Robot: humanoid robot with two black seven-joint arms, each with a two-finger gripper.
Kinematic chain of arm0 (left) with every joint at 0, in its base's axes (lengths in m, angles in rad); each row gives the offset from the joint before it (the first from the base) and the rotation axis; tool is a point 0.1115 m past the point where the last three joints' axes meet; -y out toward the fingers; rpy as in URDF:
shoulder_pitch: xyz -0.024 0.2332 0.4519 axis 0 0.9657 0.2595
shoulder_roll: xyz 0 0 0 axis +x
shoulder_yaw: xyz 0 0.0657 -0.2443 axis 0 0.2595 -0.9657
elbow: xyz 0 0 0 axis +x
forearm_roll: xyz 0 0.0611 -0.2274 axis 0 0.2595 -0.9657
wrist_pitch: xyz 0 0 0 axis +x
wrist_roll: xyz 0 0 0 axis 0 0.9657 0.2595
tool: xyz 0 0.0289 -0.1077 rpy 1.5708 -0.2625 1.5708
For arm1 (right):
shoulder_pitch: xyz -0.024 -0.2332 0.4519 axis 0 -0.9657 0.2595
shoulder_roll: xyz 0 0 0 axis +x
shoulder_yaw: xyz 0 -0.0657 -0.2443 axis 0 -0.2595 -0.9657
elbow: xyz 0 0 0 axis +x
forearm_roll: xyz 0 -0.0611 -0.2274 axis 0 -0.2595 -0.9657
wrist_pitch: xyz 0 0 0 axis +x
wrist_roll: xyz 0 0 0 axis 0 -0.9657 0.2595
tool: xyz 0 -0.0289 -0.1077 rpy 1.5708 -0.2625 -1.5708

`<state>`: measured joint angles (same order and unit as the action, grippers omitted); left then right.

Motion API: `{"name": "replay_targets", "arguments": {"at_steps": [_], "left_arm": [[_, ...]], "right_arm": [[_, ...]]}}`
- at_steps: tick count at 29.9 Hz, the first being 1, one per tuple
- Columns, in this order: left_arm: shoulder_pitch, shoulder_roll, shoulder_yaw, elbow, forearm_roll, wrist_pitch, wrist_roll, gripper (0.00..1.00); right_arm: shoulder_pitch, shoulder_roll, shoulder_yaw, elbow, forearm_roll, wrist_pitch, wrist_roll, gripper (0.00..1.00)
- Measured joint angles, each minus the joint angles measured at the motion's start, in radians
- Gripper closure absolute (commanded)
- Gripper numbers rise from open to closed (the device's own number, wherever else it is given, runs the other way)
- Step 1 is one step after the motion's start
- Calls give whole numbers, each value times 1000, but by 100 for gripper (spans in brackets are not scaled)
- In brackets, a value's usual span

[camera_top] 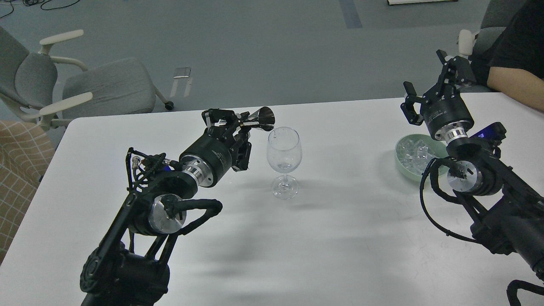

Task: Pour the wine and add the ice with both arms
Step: 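Tilt the jigger over the wine glass rim with the left gripper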

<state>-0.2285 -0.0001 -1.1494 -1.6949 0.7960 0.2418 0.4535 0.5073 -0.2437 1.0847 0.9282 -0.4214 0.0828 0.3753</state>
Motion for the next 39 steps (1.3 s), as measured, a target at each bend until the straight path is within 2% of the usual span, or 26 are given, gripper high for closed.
{"name": "replay_targets", "arguments": {"at_steps": [28,39], "left_arm": [[-19,0,14,-2,168,-14,3,100],[-48,0,15,-9,193,-16,22,100]], "right_arm": [[-1,1,-1,-2,0,0,1,0],[-1,1,0,-2,0,0,1,0]]}}
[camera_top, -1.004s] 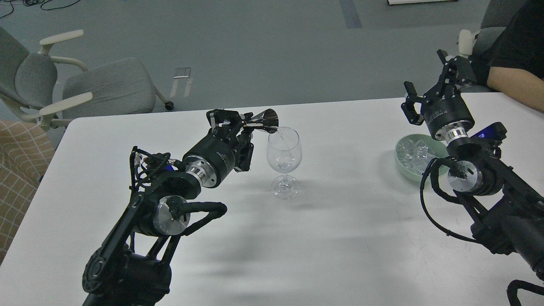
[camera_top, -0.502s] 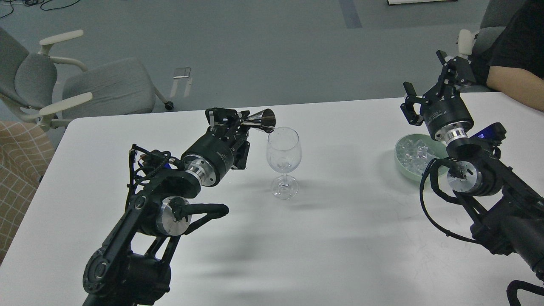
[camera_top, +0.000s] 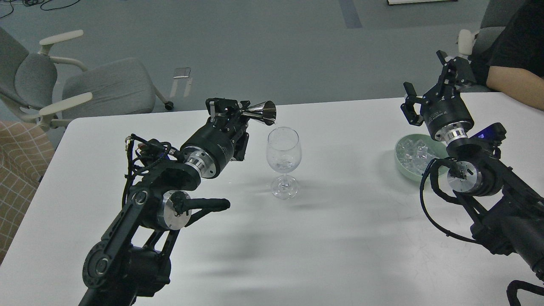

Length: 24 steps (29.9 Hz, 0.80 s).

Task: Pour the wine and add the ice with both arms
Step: 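Tilt the jigger over the wine glass rim with the left gripper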

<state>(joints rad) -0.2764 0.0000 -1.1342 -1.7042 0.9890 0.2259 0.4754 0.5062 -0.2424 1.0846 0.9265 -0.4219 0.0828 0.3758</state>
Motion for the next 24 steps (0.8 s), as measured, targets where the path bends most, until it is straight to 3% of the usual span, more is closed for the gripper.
{"name": "replay_targets", "arguments": {"at_steps": [24], "left_arm": [[-24,0,77,-6,172,-28,13,100]], "right_arm": [[-6,4,1,0,0,0,0,0]]}}
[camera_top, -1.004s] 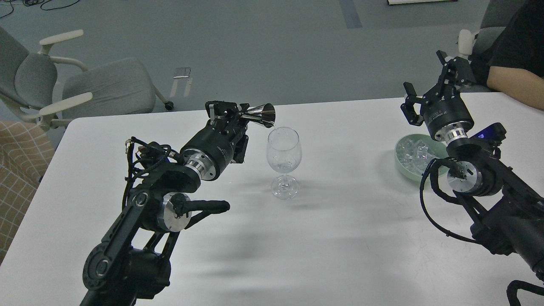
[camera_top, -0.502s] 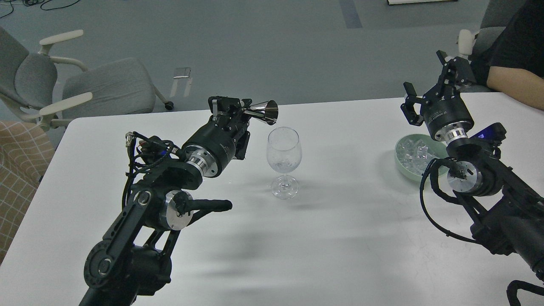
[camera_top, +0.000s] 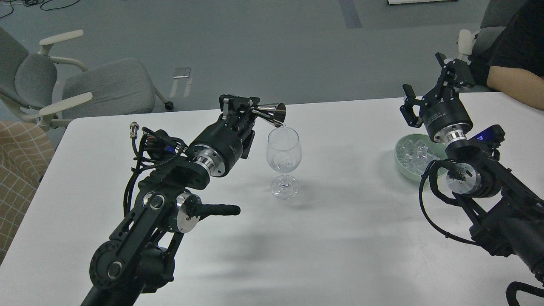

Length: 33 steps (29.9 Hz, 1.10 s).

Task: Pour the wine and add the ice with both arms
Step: 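Tilt the jigger over the wine glass rim with the left gripper, then turn the jigger upright and set it back down with the left gripper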

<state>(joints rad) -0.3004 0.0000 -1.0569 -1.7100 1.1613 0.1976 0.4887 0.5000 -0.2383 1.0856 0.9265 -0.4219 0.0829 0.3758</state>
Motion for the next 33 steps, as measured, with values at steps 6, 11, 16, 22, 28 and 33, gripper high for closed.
{"name": "replay_targets", "arguments": {"at_steps": [6,11,16,22,28,33], "left_arm": [[-2,0,11,0,43,-14,0,100],[-15,15,24,0,72,-20,0,100],[-30,60,34,0,96,-26,0,100],[-54,136,75,-1,139,-54,0,100],[-67,145,80,-2,145,-57,0,100],[-62,83,39,-2,100,-43,0,100]], "right_arm": [[0,-1,0,0,0,0,0,0],[0,-1,0,0,0,0,0,0],[0,-1,-1,0,0,0,0,0],[0,-1,-1,0,0,0,0,0],[0,0,0,0,0,0,0,0],[0,-2,0,0,0,0,0,0]]}}
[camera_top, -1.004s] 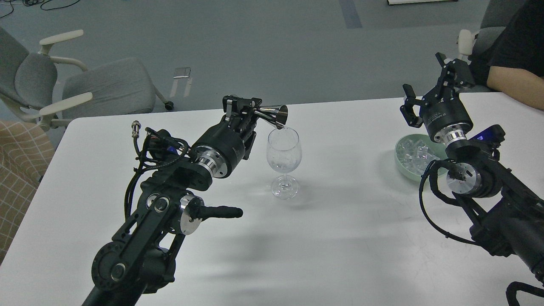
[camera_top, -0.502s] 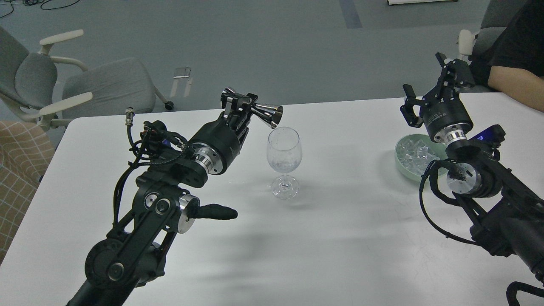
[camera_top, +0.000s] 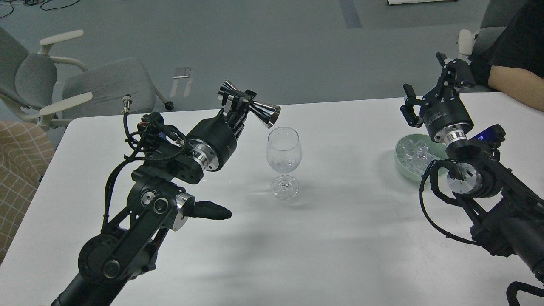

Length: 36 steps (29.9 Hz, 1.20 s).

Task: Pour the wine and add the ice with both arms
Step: 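Turn the jigger upright and set it back down with the left gripper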

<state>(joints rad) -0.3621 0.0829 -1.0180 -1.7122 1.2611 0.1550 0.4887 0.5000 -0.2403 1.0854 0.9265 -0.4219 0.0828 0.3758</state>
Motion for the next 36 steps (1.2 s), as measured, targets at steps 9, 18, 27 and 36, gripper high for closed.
{"name": "replay_targets", "arguments": {"at_steps": [9,18,27,36], "left_arm": [[56,-81,-226,6,-428,60,0,99],[185,-83,-517,14,-891,53,-49,94],[299,-83,-621,166,-983,-77,-120,92],[345,-83,-626,293,-1018,-190,-162,87]], "right_arm": [[0,2,-1,0,0,0,0,0],[2,7,-2,0,0,0,0,0],[8,7,-4,-1,0,0,0,0],[2,6,-4,-2,0,0,0,0]]}}
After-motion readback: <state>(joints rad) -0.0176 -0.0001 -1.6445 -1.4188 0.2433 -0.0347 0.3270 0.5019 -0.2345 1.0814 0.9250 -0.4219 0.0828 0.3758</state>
